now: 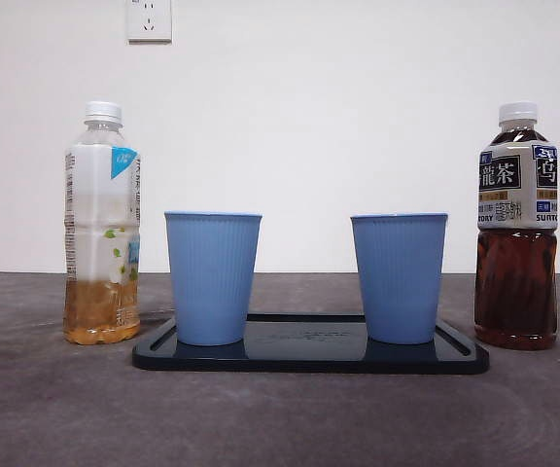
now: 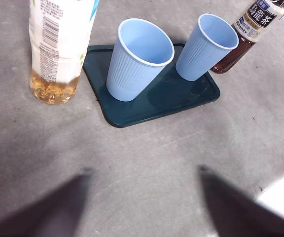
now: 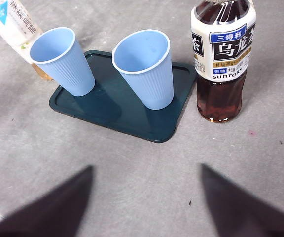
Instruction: Pour the drink into the cup
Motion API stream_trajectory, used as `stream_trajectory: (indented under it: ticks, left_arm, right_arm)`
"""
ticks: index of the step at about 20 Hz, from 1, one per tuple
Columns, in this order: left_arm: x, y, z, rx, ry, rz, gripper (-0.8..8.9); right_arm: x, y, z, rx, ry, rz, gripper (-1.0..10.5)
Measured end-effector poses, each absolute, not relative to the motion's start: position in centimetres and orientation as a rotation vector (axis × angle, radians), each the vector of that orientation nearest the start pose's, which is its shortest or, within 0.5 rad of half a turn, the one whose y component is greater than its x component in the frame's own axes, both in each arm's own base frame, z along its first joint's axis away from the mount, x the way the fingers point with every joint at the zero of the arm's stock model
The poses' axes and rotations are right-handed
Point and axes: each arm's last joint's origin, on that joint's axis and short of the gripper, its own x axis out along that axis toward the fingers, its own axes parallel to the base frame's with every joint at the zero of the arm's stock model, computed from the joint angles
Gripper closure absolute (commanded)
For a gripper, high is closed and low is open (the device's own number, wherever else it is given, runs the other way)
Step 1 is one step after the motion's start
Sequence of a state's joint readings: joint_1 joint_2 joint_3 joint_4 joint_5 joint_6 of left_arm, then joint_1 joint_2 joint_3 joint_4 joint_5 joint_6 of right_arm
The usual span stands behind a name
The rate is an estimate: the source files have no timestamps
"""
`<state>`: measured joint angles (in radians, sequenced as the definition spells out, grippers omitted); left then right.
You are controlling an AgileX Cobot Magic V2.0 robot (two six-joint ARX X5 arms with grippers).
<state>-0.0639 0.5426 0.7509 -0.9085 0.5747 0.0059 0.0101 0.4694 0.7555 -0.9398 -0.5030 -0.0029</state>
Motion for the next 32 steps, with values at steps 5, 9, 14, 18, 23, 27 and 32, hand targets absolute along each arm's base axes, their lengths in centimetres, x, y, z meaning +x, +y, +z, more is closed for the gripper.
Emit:
stream_trajectory:
  ticks: [5,9,14,18,23,27,32]
  left_arm:
    - [9.0,-2.2,29.0,-0.174,0.687,-0.614,3.68]
    - [9.1,-2.2,29.0,-0.174,0.685,-0.614,3.68]
    - [9.1,-2.2,29.0,-0.172,0.680,-0.614,3.68]
    - [9.1,-2.2,29.0,-0.172,0.680,-0.614,3.68]
    - [9.1,-2.2,29.1,-0.171,0.676,-0.615,3.68]
    - [9.1,-2.2,29.1,-0.171,0.676,-0.615,3.68]
    - [9.1,-2.2,29.1,-0.171,0.676,-0.615,3.68]
  right_arm:
    - [7.7,1.5,29.3,0.161,0.639,0.494,5.4]
    - [7.9,1.5,29.4,0.182,0.616,0.482,5.4]
    - [10.2,1.6,26.1,0.277,0.566,0.461,5.1]
    - [11.6,1.9,22.4,0.338,0.528,0.400,5.0]
    - [12.9,2.4,19.7,0.344,0.438,0.341,5.0]
    - [14.1,2.9,18.4,0.321,0.393,0.307,5.0]
    - [16.4,3.2,18.0,0.292,0.339,0.300,5.0]
